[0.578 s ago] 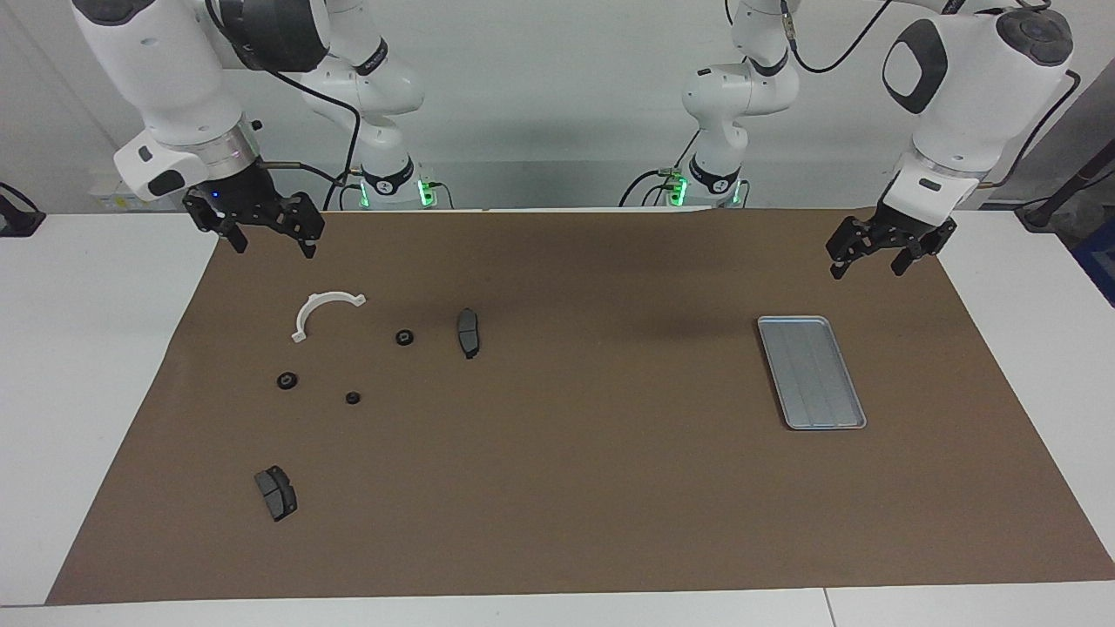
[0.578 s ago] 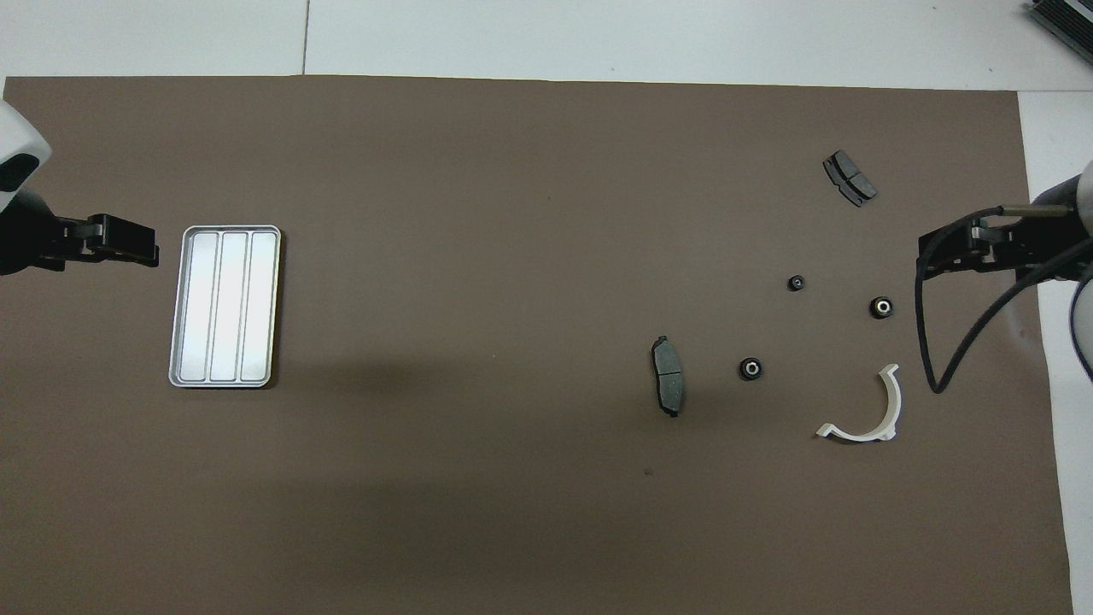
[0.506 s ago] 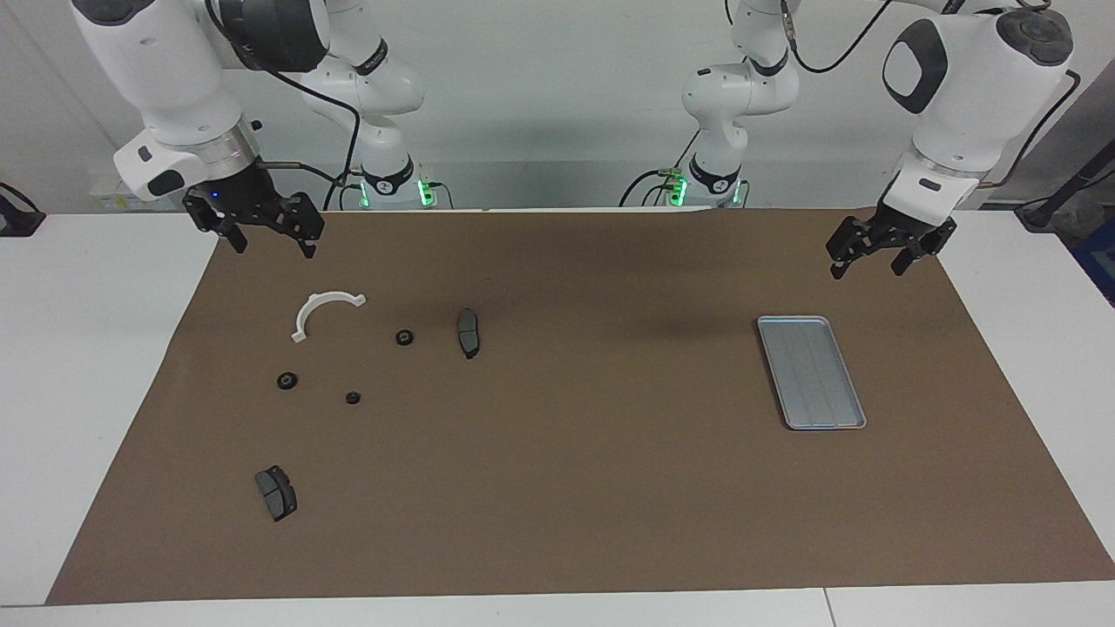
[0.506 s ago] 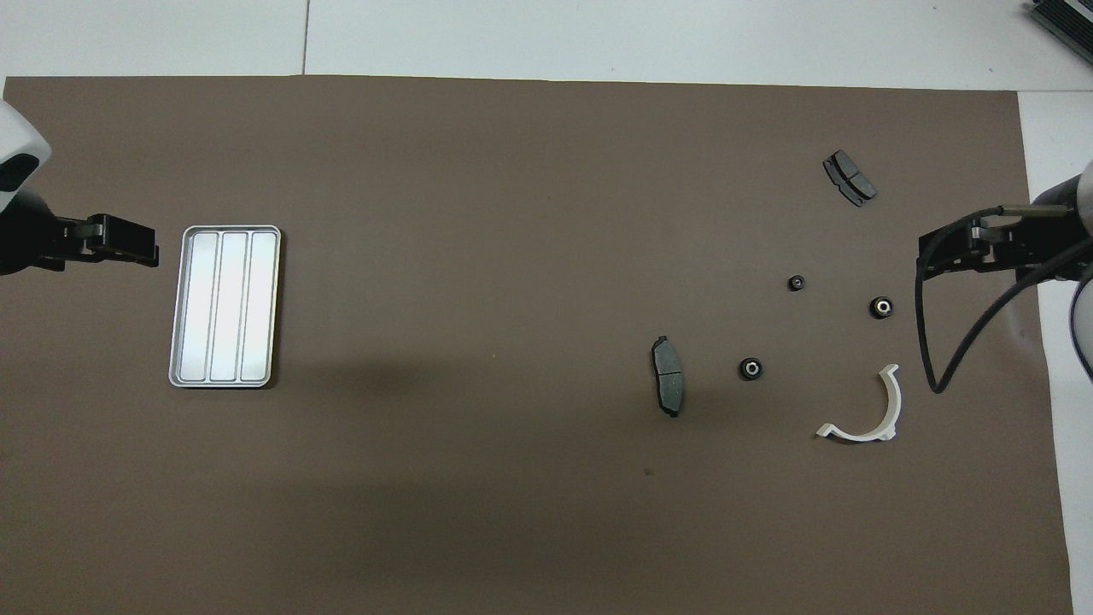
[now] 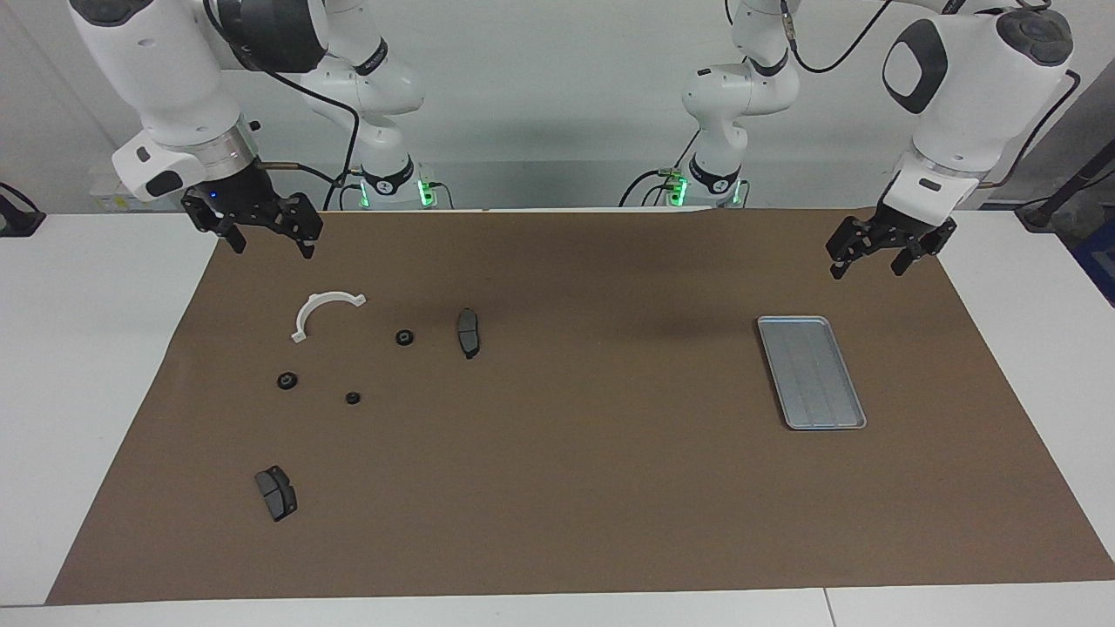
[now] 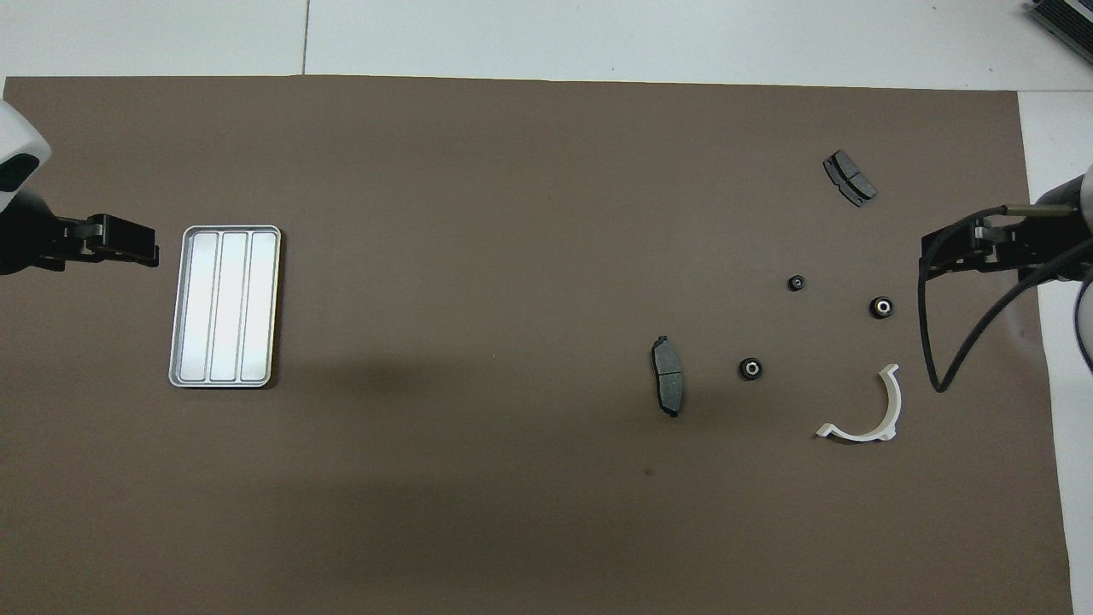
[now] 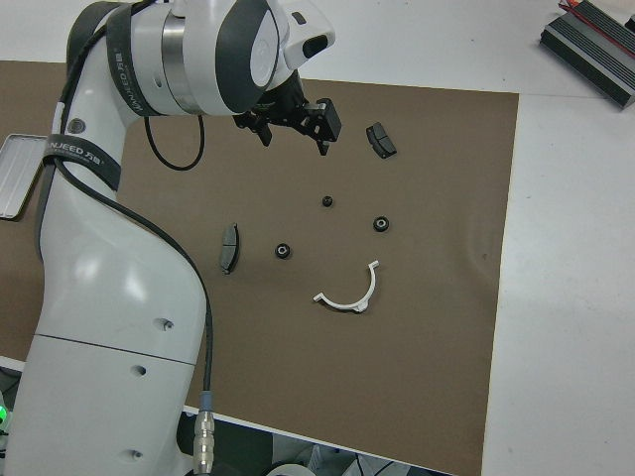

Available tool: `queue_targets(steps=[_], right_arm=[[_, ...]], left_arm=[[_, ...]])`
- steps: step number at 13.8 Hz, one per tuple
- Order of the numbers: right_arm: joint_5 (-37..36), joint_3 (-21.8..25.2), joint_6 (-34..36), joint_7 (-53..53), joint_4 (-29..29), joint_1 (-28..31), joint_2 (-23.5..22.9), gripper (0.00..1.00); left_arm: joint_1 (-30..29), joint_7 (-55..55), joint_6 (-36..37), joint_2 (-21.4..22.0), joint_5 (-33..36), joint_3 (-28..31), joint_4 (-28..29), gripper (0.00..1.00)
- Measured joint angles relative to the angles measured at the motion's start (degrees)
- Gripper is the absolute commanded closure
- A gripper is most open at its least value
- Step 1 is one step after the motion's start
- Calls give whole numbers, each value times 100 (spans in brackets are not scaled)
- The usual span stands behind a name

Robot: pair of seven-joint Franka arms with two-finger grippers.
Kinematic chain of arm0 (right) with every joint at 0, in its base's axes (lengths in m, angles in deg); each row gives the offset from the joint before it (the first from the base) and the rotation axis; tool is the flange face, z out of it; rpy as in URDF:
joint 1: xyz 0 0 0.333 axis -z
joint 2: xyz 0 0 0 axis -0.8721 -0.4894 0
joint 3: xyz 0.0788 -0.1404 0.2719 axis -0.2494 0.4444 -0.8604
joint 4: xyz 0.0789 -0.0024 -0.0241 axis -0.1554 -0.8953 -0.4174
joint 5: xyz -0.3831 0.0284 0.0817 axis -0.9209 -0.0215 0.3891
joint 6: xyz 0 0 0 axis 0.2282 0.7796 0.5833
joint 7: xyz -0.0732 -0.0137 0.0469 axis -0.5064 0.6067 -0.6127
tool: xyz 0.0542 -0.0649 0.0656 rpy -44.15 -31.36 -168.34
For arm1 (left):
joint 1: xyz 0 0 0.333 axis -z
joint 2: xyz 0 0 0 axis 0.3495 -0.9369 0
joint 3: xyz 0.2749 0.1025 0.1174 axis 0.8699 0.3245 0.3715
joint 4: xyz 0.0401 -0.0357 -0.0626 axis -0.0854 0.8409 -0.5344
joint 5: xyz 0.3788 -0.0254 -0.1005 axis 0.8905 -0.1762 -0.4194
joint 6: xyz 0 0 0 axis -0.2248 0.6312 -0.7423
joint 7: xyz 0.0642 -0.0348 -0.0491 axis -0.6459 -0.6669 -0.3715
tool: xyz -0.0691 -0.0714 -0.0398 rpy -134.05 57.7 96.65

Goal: Pick bearing gear from pile to tray

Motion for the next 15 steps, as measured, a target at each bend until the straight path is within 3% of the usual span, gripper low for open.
queue_targets(steps=[2, 6, 10, 15], right_arm=[[38, -1, -284, 45, -223, 22, 45, 0], [40, 9, -1638, 505, -1454, 116, 286, 0], [40, 16, -2710, 1088, -2298, 397, 245, 0], [41, 35, -4097, 1642, -2881, 791, -506, 0]], left_arm=[[0, 0, 0, 0, 0, 0, 0, 0], [0, 0, 0, 0, 0, 0, 0, 0], [0, 0, 0, 0, 0, 0, 0, 0], [0, 0, 0, 0, 0, 0, 0, 0]])
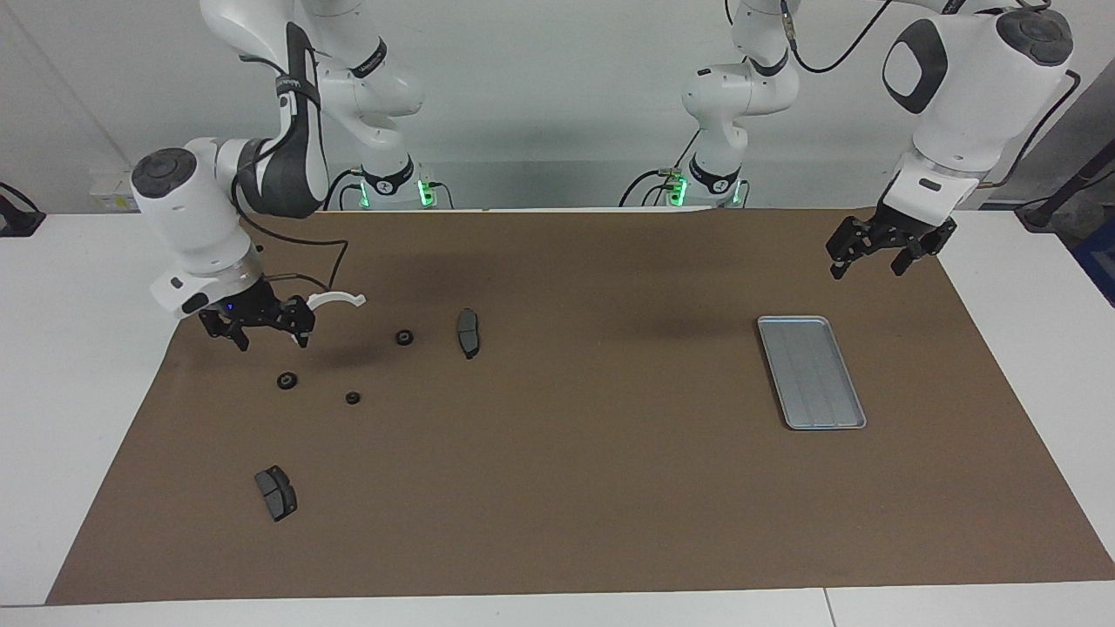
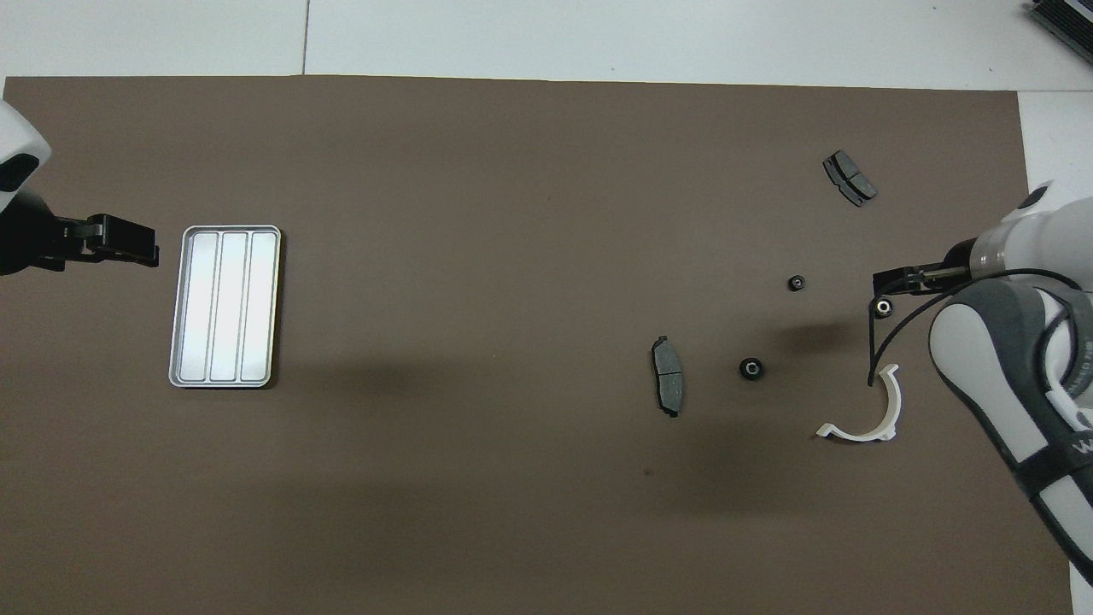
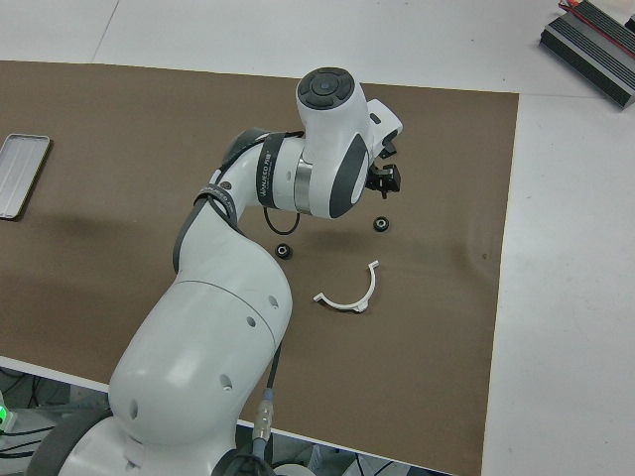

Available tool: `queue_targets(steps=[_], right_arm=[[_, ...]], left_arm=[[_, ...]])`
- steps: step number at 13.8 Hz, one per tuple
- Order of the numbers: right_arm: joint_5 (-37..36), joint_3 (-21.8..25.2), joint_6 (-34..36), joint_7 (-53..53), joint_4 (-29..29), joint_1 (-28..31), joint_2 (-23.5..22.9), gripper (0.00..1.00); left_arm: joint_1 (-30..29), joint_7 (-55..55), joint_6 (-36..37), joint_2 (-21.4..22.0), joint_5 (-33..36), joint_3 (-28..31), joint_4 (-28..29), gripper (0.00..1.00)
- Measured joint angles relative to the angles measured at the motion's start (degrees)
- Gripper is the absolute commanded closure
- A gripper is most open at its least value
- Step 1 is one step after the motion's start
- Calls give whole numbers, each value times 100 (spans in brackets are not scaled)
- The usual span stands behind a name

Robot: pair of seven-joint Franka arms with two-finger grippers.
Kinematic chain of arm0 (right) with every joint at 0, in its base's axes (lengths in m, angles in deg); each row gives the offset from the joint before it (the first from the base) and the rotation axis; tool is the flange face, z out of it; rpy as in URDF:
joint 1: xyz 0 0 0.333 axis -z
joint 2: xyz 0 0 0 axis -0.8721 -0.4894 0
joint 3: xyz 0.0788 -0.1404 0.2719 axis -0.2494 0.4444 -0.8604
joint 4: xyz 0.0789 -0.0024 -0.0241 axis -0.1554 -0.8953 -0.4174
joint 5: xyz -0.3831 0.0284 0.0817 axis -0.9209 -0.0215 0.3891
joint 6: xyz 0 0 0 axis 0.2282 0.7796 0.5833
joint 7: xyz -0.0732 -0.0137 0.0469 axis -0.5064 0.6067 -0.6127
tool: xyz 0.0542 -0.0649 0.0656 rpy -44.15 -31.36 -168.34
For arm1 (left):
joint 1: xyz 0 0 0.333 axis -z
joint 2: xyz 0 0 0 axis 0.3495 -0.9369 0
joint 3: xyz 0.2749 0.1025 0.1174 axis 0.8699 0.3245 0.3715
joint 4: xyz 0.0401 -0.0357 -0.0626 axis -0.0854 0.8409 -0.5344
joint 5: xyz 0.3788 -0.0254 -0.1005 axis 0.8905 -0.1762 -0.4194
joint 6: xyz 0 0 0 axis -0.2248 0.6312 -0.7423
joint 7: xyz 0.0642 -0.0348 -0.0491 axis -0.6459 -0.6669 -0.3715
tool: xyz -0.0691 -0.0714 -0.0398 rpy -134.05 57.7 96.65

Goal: Pick bearing gear from pile to tray

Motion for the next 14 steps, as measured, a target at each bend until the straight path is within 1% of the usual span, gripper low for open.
queue_targets(steps=[3, 7, 11, 12, 13, 14], right_arm=[[0, 6, -660, 3, -215, 65, -369, 0], [0, 6, -1066, 3, -627, 69, -412, 0], [0, 12, -1273, 3, -721, 163, -448, 0], [0, 12, -1314, 5, -738, 196, -481, 4], [0, 13, -1340, 14, -747, 224, -514, 10], [0, 13, -1352, 26, -751, 248, -546, 20]], left_arm=[[0, 0, 0, 0, 0, 0, 0, 0], [0, 0, 0, 0, 0, 0, 0, 0], [0, 0, 0, 0, 0, 0, 0, 0], [0, 0, 0, 0, 0, 0, 0, 0], [0, 0, 0, 0, 0, 0, 0, 0], [0, 0, 0, 0, 0, 0, 0, 0]])
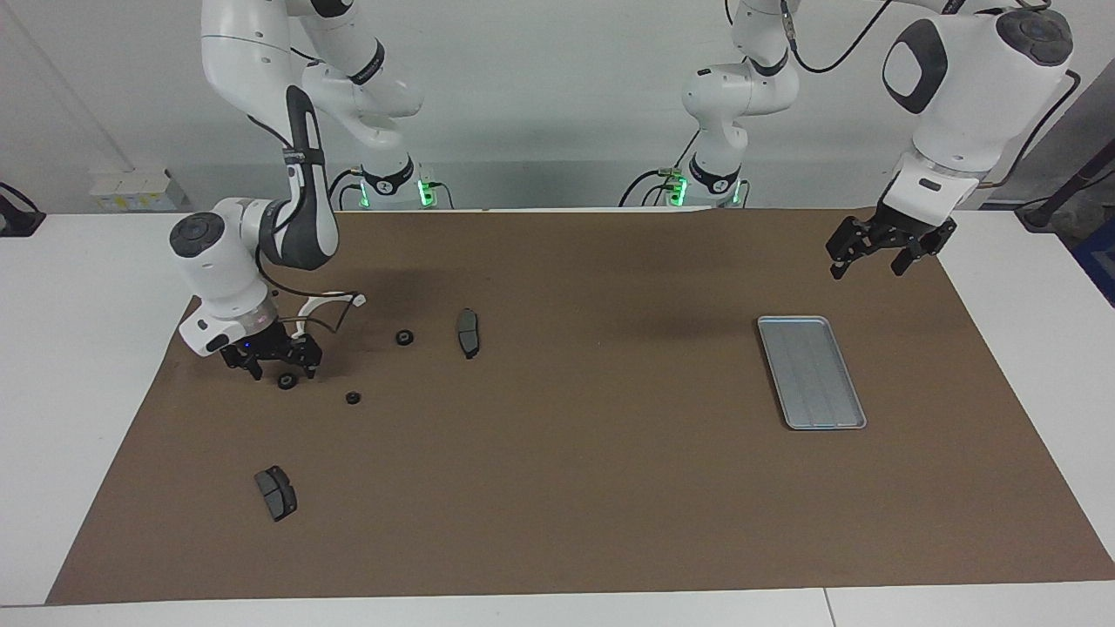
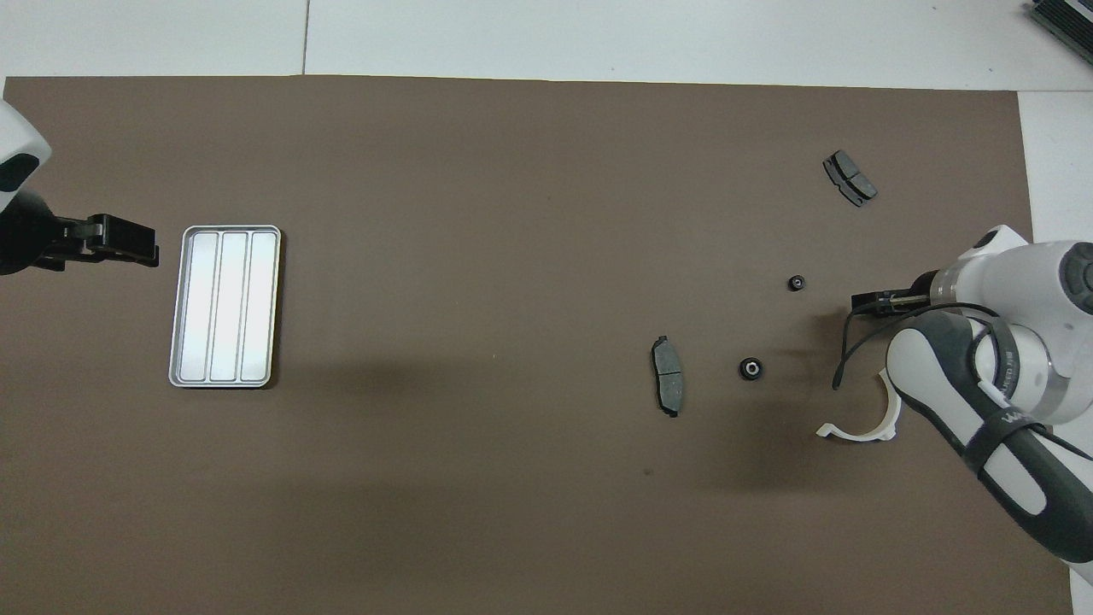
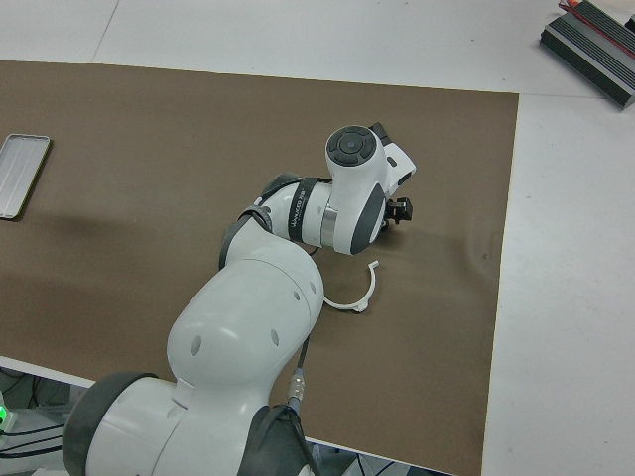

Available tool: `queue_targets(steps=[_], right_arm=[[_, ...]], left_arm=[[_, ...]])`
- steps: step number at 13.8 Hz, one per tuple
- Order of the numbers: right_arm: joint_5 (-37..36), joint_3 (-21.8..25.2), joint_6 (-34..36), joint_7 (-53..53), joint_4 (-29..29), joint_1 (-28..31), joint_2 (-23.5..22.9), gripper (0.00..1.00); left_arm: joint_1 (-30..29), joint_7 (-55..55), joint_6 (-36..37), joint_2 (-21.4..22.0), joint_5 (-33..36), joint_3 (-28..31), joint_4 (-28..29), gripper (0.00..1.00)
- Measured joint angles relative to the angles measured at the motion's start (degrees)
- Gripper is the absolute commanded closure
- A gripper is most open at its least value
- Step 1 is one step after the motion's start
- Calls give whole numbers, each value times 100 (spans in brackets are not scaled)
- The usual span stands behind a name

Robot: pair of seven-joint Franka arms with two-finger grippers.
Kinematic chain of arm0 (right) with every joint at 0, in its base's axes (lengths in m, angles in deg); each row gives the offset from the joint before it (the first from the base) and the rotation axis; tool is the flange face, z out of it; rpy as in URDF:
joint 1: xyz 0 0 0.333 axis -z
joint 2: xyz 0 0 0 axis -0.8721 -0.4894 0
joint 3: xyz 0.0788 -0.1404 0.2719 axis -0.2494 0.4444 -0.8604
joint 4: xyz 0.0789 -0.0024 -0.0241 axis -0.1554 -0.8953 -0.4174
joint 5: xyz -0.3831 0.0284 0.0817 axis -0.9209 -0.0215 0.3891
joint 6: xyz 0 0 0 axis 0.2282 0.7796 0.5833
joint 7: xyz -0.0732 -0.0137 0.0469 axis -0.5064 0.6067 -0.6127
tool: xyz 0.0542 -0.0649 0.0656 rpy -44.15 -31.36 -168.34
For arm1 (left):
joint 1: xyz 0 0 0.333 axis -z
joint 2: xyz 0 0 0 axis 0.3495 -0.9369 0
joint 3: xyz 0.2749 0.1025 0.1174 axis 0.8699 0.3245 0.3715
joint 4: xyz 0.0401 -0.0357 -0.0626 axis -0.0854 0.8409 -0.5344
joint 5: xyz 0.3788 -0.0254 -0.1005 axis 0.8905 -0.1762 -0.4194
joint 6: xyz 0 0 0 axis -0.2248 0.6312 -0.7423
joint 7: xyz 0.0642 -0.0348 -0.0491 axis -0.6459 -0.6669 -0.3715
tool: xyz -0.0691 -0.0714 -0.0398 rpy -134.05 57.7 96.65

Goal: Pick bearing gear from pile to tray

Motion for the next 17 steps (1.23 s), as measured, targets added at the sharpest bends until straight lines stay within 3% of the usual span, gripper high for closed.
queue_targets(steps=[2, 4, 5, 12, 17], right_arm=[[0, 0, -1, 18, -12, 13, -22, 48], [0, 0, -1, 19, -18, 15, -22, 88], [0, 0, 0, 19, -20, 17, -22, 100], [0, -43, 50, 13, 77, -110, 115, 100], [18, -70, 627, -1382, 384, -1149, 348, 100]], left_arm=[[0, 0, 0, 0, 0, 0, 0, 0], [0, 0, 0, 0, 0, 0, 0, 0], [0, 0, 0, 0, 0, 0, 0, 0], [0, 0, 0, 0, 0, 0, 0, 0], [0, 0, 0, 0, 0, 0, 0, 0]])
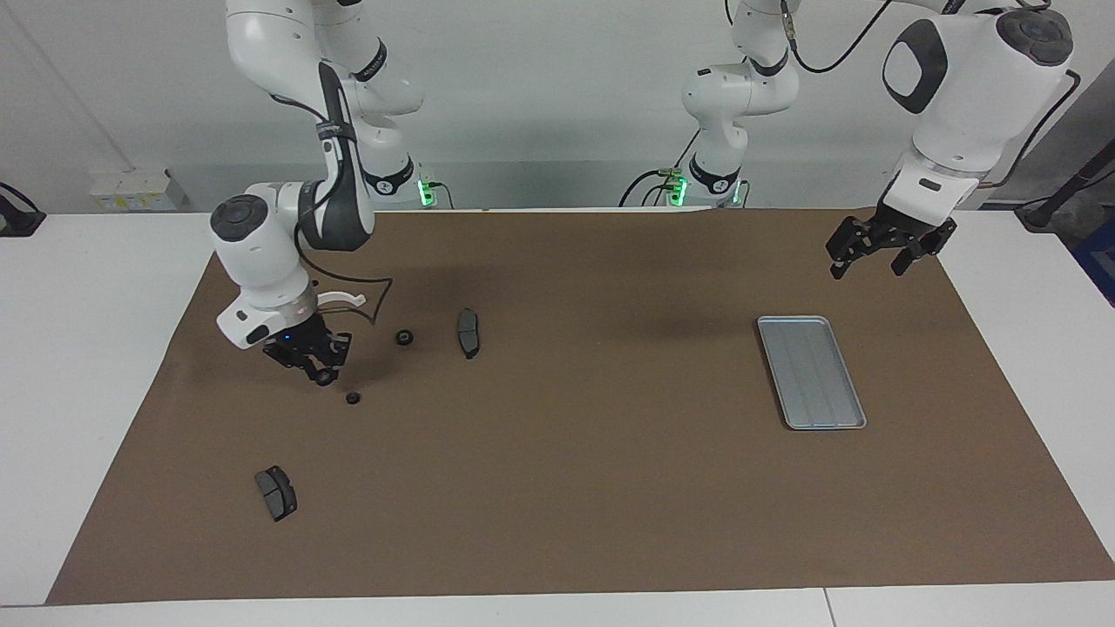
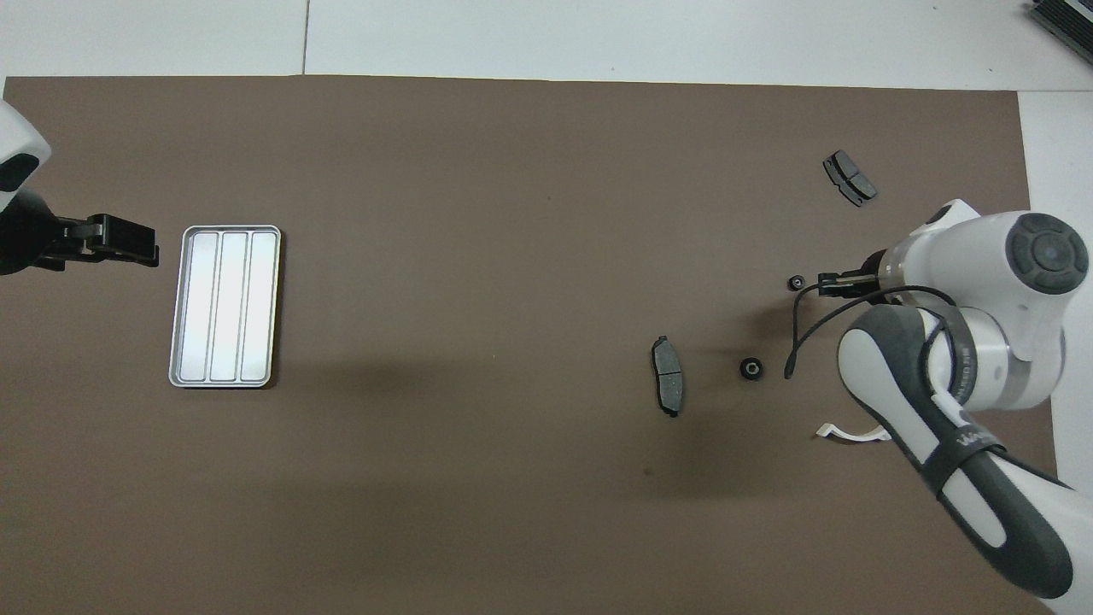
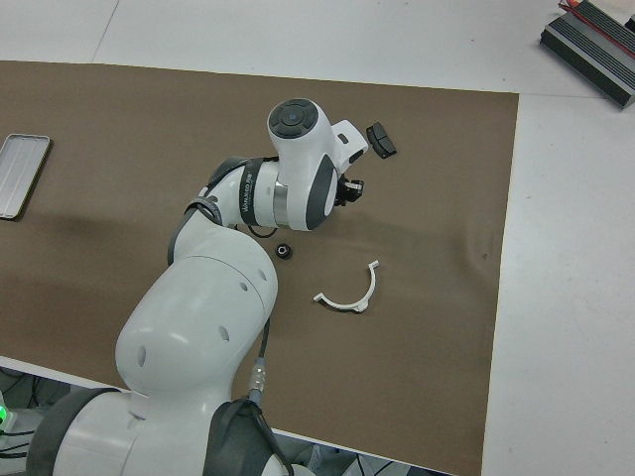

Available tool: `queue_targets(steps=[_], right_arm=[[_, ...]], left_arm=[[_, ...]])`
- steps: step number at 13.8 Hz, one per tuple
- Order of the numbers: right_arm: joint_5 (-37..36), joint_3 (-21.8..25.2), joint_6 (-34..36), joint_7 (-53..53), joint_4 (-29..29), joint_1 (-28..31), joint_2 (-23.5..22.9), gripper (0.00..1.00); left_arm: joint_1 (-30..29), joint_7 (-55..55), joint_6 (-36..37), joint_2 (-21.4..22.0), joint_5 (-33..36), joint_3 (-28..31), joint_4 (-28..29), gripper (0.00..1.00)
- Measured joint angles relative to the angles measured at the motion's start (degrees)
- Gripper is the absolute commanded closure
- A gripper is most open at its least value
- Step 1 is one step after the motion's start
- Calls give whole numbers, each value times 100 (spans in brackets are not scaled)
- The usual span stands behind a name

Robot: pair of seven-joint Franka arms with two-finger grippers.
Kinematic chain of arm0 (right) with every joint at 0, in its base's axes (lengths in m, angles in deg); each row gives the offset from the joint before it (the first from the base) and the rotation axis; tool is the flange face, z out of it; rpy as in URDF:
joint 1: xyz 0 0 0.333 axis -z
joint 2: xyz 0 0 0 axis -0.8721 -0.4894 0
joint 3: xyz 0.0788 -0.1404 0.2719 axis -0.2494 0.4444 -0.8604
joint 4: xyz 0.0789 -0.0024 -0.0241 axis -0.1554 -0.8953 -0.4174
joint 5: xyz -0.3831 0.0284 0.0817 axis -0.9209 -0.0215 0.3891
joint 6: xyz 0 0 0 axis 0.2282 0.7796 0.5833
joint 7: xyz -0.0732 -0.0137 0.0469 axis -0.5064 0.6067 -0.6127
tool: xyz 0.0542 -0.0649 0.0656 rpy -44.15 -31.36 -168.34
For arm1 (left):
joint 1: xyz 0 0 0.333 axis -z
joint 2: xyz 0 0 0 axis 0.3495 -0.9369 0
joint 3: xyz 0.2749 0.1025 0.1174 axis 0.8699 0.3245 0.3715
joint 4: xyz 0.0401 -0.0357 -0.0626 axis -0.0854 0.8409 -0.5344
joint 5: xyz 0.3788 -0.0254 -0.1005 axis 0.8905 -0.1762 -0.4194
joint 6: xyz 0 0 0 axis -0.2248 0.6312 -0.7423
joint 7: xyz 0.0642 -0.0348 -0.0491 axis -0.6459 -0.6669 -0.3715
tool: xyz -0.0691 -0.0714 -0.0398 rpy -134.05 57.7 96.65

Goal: Pick bearing gear from pile to tray

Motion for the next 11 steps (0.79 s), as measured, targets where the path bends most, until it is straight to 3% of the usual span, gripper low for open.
queue_targets(steps=[6, 11], right_arm=[[2, -26, -250, -2560, 67, -1544, -50, 100], [2, -25, -258, -4061, 720, -2587, -469, 100]], left_arm=[[0, 0, 0, 0, 0, 0, 0, 0], [0, 0, 0, 0, 0, 0, 0, 0]])
